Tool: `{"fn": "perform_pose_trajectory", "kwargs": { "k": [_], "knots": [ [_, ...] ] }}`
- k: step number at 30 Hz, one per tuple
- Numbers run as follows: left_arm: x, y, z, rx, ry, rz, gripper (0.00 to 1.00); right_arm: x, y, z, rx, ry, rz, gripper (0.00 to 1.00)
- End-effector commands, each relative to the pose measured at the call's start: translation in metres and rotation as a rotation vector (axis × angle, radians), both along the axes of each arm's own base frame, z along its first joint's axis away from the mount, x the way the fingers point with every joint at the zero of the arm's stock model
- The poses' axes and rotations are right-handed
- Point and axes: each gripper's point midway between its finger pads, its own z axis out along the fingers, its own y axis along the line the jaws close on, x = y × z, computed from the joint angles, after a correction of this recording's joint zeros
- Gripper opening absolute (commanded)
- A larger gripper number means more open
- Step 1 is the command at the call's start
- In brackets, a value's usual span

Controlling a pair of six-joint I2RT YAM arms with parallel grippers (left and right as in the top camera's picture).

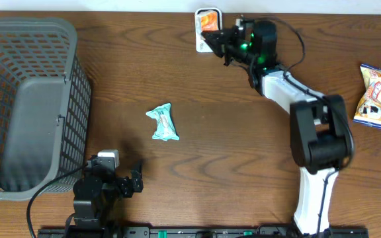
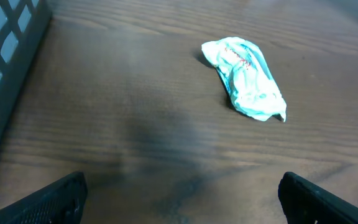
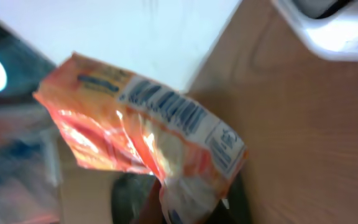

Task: Scan the item barcode
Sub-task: 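Carry the orange box right and place it near the snack bag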

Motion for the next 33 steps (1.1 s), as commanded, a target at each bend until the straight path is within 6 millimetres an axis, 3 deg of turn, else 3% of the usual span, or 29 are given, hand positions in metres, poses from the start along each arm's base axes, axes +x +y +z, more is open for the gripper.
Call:
{"fn": "perform_pose_trajectory", "kwargs": {
  "k": [1, 7, 13, 18, 21, 24, 27, 33],
  "knots": [
    [-0.001, -0.002, -0.006, -0.013, 0.016, -0.003, 0.98, 0.009, 0.009, -0.017, 0.154, 0.138, 0.028, 0.01],
    [-0.001, -0.002, -0.006, -0.013, 0.016, -0.003, 0.98, 0.033, 0.030, -0.016, 0.187, 0.082, 0.114, 0.01],
    [-0.001, -0.002, -0.006, -0.013, 0.016, -0.003, 0.98, 0.052, 0.024, -0.017, 0.066, 0.003, 0.071, 0.01],
    [-0.001, -0.002, -0.006, -0.013, 0.016, -0.003, 0.98, 0.046, 0.025, -0.006, -0.050, -0.087, 0.119, 0.01],
    [-0.001, -0.002, -0.006, -0.013, 0.016, -0.003, 0.98, 0.039, 0.009, -0.007, -0.207, -0.064, 0.098, 0.01],
    [-0.001, -0.002, -0.006, -0.013, 0.016, -0.003, 0.98, 0.026, -0.028, 0.001, -0.462, -0.045, 0.031, 0.01],
    [-0.001, -0.002, -0.006, -0.013, 0.016, -0.003, 0.98, 0.001, -0.084, 0.023, -0.773, -0.009, -0.068, 0.01],
    [-0.001, -0.002, -0.006, -0.013, 0.016, -0.003, 0.98, -0.074, -0.247, 0.077, -1.421, 0.252, -0.513, 0.01]
  ]
}}
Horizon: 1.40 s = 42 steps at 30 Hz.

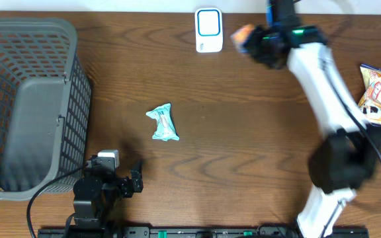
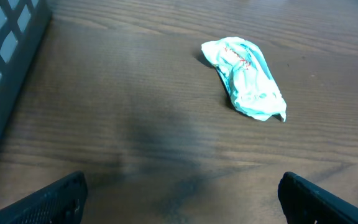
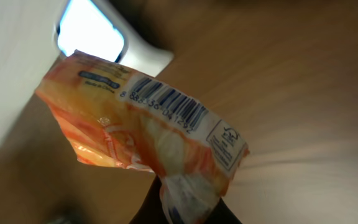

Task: Scan the item barcode
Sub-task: 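Carry the orange box right and place it near the snack bag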

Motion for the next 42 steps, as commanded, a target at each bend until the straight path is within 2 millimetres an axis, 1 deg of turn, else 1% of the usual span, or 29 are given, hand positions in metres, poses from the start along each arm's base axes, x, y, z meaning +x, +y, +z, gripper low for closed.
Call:
{"fn": "perform_pose_trajectory", "kwargs": {
  "k": [1, 2, 3, 4, 5, 7, 10, 12, 15, 18, 20, 22, 23, 24, 26, 27, 28, 29, 30, 31, 34, 37, 39, 42],
  "knots": [
    [-0.001, -0.001, -0.006, -0.013, 0.015, -0.003, 0.98, -0.018, -0.120, 0.052, -0.566, -0.080, -0.269, 0.01],
    [-0.001, -0.001, -0.006, -0.013, 0.015, -0.003, 0.98, -0.024, -0.141, 0.060, -0.647, -0.072, -0.331, 0.01],
    [-0.001, -0.001, -0.006, -0.013, 0.015, -0.003, 0.98, -0.028, -0.157, 0.064, -0.701, -0.061, -0.369, 0.01],
    [-0.001, -0.001, -0.006, -0.013, 0.015, -0.003, 0.98, -0.031, -0.169, 0.062, -0.737, -0.042, -0.387, 0.01],
    [-0.001, -0.001, -0.006, -0.013, 0.015, -0.003, 0.98, -0.032, -0.180, 0.057, -0.755, -0.018, -0.395, 0.01],
    [-0.001, -0.001, -0.006, -0.013, 0.015, -0.003, 0.98, -0.035, -0.205, 0.040, -0.770, 0.043, -0.423, 0.01],
    [-0.001, -0.001, -0.006, -0.013, 0.015, -0.003, 0.98, -0.041, -0.248, 0.004, -0.779, 0.160, -0.482, 0.01],
    [-0.001, -0.001, -0.006, -0.013, 0.015, -0.003, 0.98, -0.045, -0.275, -0.026, -0.750, 0.242, -0.510, 0.01],
    [-0.001, -0.001, -0.006, -0.013, 0.015, -0.003, 0.98, -0.055, -0.306, -0.071, -0.684, 0.347, -0.536, 0.01],
    [-0.001, -0.001, -0.006, -0.013, 0.015, -0.003, 0.98, -0.070, -0.334, -0.110, -0.649, 0.449, -0.567, 0.01],
    [-0.001, -0.001, -0.006, -0.013, 0.015, -0.003, 0.98, -0.079, -0.350, -0.128, -0.649, 0.502, -0.564, 0.01],
    [-0.001, -0.001, -0.006, -0.013, 0.015, -0.003, 0.98, -0.088, -0.363, -0.139, -0.651, 0.541, -0.554, 0.01],
    [-0.001, -0.001, -0.006, -0.013, 0.015, -0.003, 0.98, -0.092, -0.367, -0.140, -0.642, 0.547, -0.565, 0.04],
    [-0.001, -0.001, -0.006, -0.013, 0.015, -0.003, 0.98, -0.095, -0.373, -0.141, -0.631, 0.550, -0.578, 0.11],
    [-0.001, -0.001, -0.006, -0.013, 0.015, -0.003, 0.98, -0.098, -0.381, -0.134, -0.613, 0.536, -0.603, 0.41],
    [-0.001, -0.001, -0.006, -0.013, 0.015, -0.003, 0.98, -0.099, -0.384, -0.128, -0.598, 0.523, -0.615, 0.51],
    [-0.001, -0.001, -0.006, -0.013, 0.015, -0.003, 0.98, -0.100, -0.386, -0.120, -0.581, 0.506, -0.624, 0.58],
    [-0.001, -0.001, -0.006, -0.013, 0.015, -0.003, 0.98, -0.100, -0.387, -0.112, -0.564, 0.489, -0.630, 0.70],
    [-0.001, -0.001, -0.006, -0.013, 0.015, -0.003, 0.98, -0.099, -0.386, -0.103, -0.539, 0.467, -0.633, 0.88],
    [-0.001, -0.001, -0.006, -0.013, 0.015, -0.003, 0.98, -0.097, -0.382, -0.093, -0.501, 0.437, -0.631, 0.99],
    [-0.001, -0.001, -0.006, -0.013, 0.015, -0.003, 0.98, -0.087, -0.363, -0.057, -0.382, 0.319, -0.594, 0.99],
    [-0.001, -0.001, -0.006, -0.013, 0.015, -0.003, 0.98, -0.075, -0.330, -0.013, -0.255, 0.178, -0.529, 0.99],
    [-0.001, -0.001, -0.006, -0.013, 0.015, -0.003, 0.98, -0.068, -0.296, 0.018, -0.154, 0.084, -0.457, 0.99],
    [-0.001, -0.001, -0.006, -0.013, 0.015, -0.003, 0.98, -0.060, -0.235, 0.053, -0.040, -0.009, -0.309, 0.99]
  ]
}}
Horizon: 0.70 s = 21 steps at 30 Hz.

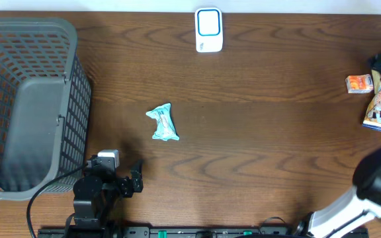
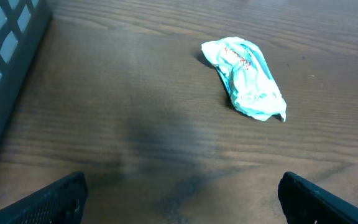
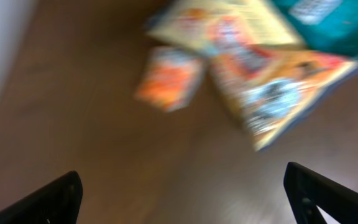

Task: Scan the item barcode
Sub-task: 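Carry the orange box right and place it near the snack bag, then move the right gripper to the green wipes pack and grasp it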

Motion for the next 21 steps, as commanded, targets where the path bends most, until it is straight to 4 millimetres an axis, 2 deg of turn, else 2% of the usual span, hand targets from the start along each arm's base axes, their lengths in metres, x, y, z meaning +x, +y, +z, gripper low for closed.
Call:
{"fn": "perform_pose_trajectory", "kwargs": {
  "k": [1, 4, 7, 11, 15, 17, 21],
  "knots": [
    [-0.001, -0.001, -0.006, -0.013, 0.015, -0.003, 0.98, 0.021, 0.098, 0.048, 0.175, -0.165, 0.258, 0.99],
    [-0.001, -0.001, -0.006, -0.013, 0.015, -0.003, 0.98, 0.025, 0.169, 0.052, 0.183, -0.144, 0.448, 0.99],
    [-0.001, -0.001, -0.006, -0.013, 0.015, -0.003, 0.98, 0.021, 0.251, 0.034, 0.204, -0.069, 0.653, 0.99],
    [-0.001, -0.001, -0.006, -0.013, 0.015, -0.003, 0.98, 0.004, 0.356, -0.004, 0.215, 0.036, 0.914, 0.99],
    [-0.001, -0.001, -0.006, -0.013, 0.015, -0.003, 0.98, -0.012, 0.448, -0.053, 0.154, 0.110, 1.136, 0.99],
    [-0.001, -0.001, -0.006, -0.013, 0.015, -0.003, 0.98, -0.014, 0.482, -0.078, 0.063, 0.117, 1.221, 0.99],
    [-0.001, -0.001, -0.006, -0.013, 0.015, -0.003, 0.98, -0.021, 0.532, -0.127, -0.076, 0.125, 1.316, 0.99]
  ]
}}
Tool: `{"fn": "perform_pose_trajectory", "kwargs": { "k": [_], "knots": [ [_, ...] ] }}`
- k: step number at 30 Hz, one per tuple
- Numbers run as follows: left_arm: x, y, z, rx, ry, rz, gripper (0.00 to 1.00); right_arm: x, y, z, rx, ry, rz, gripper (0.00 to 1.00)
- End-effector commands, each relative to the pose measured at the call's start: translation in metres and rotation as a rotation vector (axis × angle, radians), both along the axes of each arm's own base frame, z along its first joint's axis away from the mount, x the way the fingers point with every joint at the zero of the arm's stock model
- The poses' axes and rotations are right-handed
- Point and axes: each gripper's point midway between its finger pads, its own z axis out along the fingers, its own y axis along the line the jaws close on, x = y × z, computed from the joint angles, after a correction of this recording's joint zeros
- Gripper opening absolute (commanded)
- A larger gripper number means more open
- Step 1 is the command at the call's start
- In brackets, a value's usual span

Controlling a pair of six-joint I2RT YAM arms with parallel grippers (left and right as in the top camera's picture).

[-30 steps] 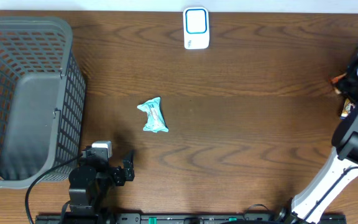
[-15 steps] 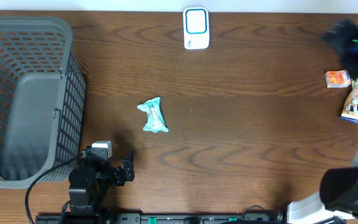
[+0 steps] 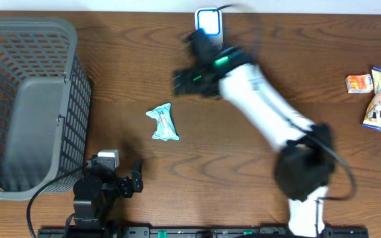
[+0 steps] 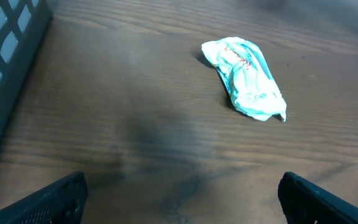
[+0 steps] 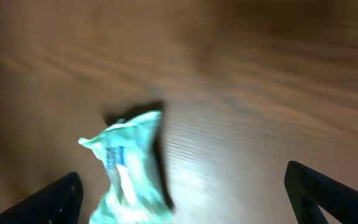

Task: Scan the item barcode
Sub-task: 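Move the right gripper to the green wipes pack and grasp it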

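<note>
A crumpled teal packet [image 3: 162,123] lies on the brown table [image 3: 243,152], left of the middle. My right gripper [image 3: 180,80] hangs blurred just up and right of it, open, with nothing between its fingers. The right wrist view shows the teal packet [image 5: 126,169] low and left between the open fingers [image 5: 55,199]. The white scanner [image 3: 209,30] stands at the far edge. A small orange packet [image 3: 356,84] lies at the far right. My left gripper [image 3: 134,182] rests open near the front edge, and its wrist view shows the teal packet [image 4: 246,78] ahead of it.
A large grey basket [image 3: 25,99] fills the left side, its wall visible as the basket [image 4: 5,68] in the left wrist view. A yellow snack bag lies at the right edge beside the orange packet.
My right gripper was open at the table's right edge over the orange packet and snack bags. Now it is over the middle, close to the teal packet. The left arm has not moved.
My right gripper held the orange packet, barcode showing, at the scanner, then held it to the scanner's right. Later the orange packet lay by the snack bags and the gripper was open there. Now the gripper is open by the teal packet.
</note>
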Motion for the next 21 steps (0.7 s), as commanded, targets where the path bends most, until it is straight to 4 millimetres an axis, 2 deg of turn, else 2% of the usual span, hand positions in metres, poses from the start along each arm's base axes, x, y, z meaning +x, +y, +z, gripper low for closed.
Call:
{"fn": "perform_pose_trajectory", "kwargs": {
  "k": [1, 5, 8, 10, 12, 15, 17, 21],
  "knots": [
    [-0.001, -0.001, -0.006, -0.013, 0.015, -0.003, 0.98, -0.007, 0.020, -0.039, -0.130, -0.057, 0.068, 0.99],
    [-0.001, -0.001, -0.006, -0.013, 0.015, -0.003, 0.98, -0.013, 0.050, -0.066, -0.144, -0.101, 0.099, 0.99],
    [-0.001, -0.001, -0.006, -0.013, 0.015, -0.003, 0.98, -0.014, 0.054, -0.072, -0.176, -0.128, 0.092, 0.88],
    [-0.001, -0.001, -0.006, -0.013, 0.015, -0.003, 0.98, -0.018, 0.052, -0.074, -0.193, -0.119, 0.096, 0.79],
    [-0.001, -0.001, -0.006, -0.013, 0.015, -0.003, 0.98, -0.024, 0.045, -0.077, -0.220, -0.092, 0.100, 0.74],
    [-0.001, -0.001, -0.006, -0.013, 0.015, -0.003, 0.98, -0.035, 0.034, -0.087, -0.272, -0.039, 0.109, 0.74],
    [-0.001, -0.001, -0.006, -0.013, 0.015, -0.003, 0.98, -0.039, 0.029, -0.092, -0.295, -0.016, 0.113, 0.77],
    [-0.001, -0.001, -0.006, -0.013, 0.015, -0.003, 0.98, -0.046, 0.035, -0.092, -0.256, 0.021, 0.131, 0.80]
  ]
}}
